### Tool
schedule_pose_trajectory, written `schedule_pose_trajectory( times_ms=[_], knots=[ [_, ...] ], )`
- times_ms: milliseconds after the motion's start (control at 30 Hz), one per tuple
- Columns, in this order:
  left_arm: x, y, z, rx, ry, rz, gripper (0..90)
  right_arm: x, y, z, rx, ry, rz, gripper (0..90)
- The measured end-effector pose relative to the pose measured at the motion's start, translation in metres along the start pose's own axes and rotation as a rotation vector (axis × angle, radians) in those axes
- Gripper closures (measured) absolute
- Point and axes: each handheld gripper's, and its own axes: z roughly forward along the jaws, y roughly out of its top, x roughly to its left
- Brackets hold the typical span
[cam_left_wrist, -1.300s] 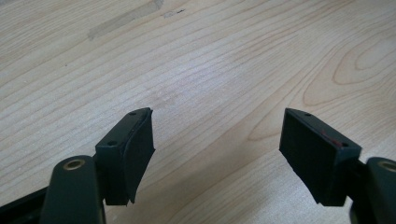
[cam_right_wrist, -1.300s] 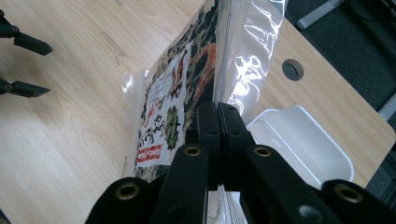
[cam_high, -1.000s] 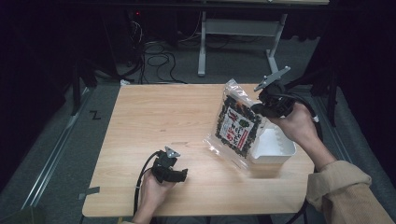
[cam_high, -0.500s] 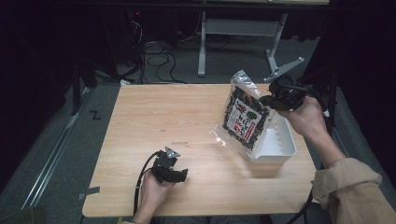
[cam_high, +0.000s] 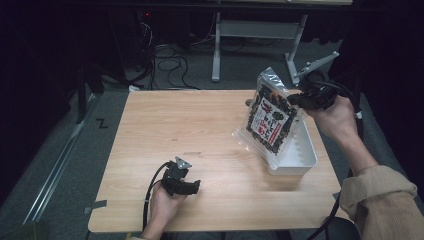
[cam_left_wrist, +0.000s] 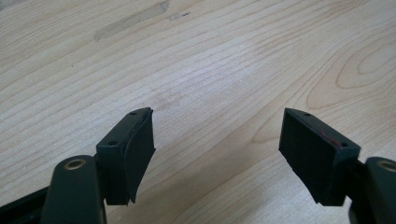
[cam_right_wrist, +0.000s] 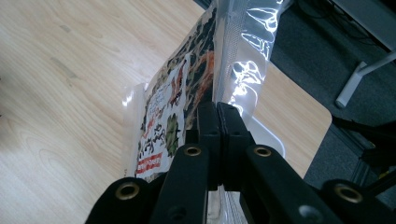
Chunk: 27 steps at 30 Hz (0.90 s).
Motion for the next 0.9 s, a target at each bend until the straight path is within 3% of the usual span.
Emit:
schedule_pose_trajectory(
  times_ms=[533,900],
  knots=[
    [0.002,0.0,-0.001,-0.009,0.006,-0.005,27.1,-0.013,-0.002,-0.007,-0.024,-0.04,0.02,90.0],
    [0.002,0.0,0.0,-0.01,0.007,-0.006,27.1,-0.027,-0.005,-0.017,-0.044,-0.106,0.042,90.0]
  ],
)
